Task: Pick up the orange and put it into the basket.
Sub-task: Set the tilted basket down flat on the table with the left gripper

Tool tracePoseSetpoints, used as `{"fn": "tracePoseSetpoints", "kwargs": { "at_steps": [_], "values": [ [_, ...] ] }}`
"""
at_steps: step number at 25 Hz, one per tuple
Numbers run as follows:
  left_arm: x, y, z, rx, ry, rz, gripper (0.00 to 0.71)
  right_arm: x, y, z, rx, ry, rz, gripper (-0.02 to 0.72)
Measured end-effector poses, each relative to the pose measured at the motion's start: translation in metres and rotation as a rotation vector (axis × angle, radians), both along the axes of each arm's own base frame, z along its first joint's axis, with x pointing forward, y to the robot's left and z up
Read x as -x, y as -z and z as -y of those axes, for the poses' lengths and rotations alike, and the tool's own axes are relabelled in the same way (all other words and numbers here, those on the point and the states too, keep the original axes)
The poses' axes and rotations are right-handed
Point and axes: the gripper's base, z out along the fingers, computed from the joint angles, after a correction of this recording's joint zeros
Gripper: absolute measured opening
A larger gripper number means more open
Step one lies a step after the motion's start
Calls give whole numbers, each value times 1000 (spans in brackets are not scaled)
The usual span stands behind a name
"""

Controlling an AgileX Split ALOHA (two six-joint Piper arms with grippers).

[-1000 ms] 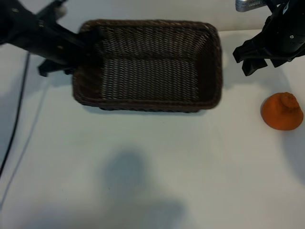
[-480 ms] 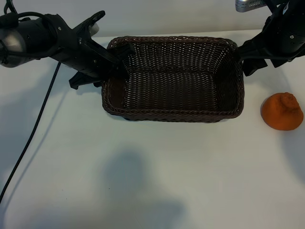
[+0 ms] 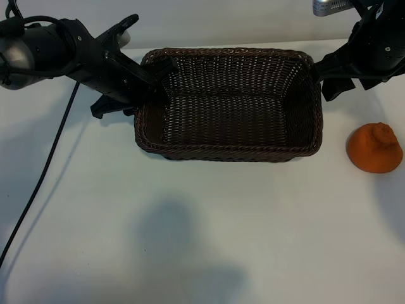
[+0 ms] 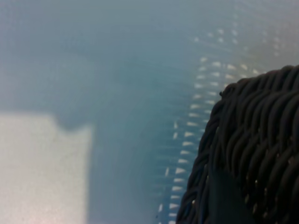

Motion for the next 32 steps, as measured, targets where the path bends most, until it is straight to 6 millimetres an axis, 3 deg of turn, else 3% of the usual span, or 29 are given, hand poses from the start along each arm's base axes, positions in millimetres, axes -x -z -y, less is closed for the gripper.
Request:
{"fn": "tracePoseSetpoints", "kwargs": {
  "at_steps": [32],
  "values": [
    [-2,24,1,-2,-10,-77,320,0,0,0,0,-1,-1,595]
  ]
}}
